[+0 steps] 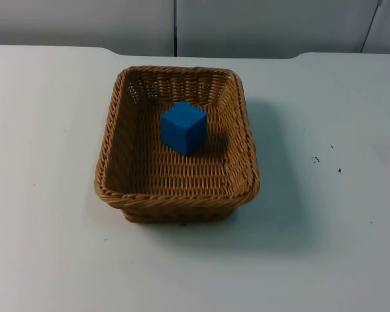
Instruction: Pick up the basket with the left hand and place the blue cube into the basket with the right hand.
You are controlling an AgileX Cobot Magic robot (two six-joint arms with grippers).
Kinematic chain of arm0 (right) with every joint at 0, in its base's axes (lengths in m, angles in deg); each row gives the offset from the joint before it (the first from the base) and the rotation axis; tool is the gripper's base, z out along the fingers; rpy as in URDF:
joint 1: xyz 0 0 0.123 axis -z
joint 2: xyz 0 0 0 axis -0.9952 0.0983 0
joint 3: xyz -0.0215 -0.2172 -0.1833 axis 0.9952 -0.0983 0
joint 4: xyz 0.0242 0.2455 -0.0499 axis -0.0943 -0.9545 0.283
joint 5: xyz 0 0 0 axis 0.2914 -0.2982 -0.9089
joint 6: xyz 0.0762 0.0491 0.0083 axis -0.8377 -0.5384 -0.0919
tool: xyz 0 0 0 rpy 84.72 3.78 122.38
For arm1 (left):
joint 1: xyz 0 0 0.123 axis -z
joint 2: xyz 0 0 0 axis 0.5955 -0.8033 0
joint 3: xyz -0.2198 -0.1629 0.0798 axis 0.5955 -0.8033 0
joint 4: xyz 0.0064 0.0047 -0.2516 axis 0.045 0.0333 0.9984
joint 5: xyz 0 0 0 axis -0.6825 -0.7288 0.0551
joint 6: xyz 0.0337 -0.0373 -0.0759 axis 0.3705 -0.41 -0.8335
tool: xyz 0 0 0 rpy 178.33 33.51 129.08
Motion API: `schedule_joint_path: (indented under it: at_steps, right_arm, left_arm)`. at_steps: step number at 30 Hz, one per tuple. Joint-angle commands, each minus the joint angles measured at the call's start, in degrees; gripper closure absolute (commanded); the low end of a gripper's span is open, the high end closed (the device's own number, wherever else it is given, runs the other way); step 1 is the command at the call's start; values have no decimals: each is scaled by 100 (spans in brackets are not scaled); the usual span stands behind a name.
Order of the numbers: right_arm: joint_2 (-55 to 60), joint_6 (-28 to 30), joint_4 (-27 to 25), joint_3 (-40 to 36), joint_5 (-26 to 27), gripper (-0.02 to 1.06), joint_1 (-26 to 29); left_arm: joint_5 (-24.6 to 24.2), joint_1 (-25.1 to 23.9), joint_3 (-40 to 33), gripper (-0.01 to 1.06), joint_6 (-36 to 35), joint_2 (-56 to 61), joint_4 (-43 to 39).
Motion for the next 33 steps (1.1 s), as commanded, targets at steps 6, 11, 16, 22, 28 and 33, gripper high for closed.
schedule_joint_path:
  at_steps: [6,11,16,22,28,33]
  right_arm:
    - [-27,-34,77,-65,-12,23,6]
    - [-27,-34,77,-65,-12,23,6]
    - [-27,-34,77,-65,-12,15,6]
    - [-27,-34,77,-65,-12,-1,6]
    - [-27,-34,45,-65,-12,0,6]
    - [-27,-34,45,-65,-12,0,6]
  left_arm:
    - [2,41,-14,33,-150,28,-43]
    - [2,41,-14,33,-150,28,-43]
    - [2,41,-14,16,-137,28,-31]
    - [2,41,-14,0,-137,28,-31]
    - [2,41,-14,0,-137,28,-31]
    - [2,41,-14,0,-137,28,-31]
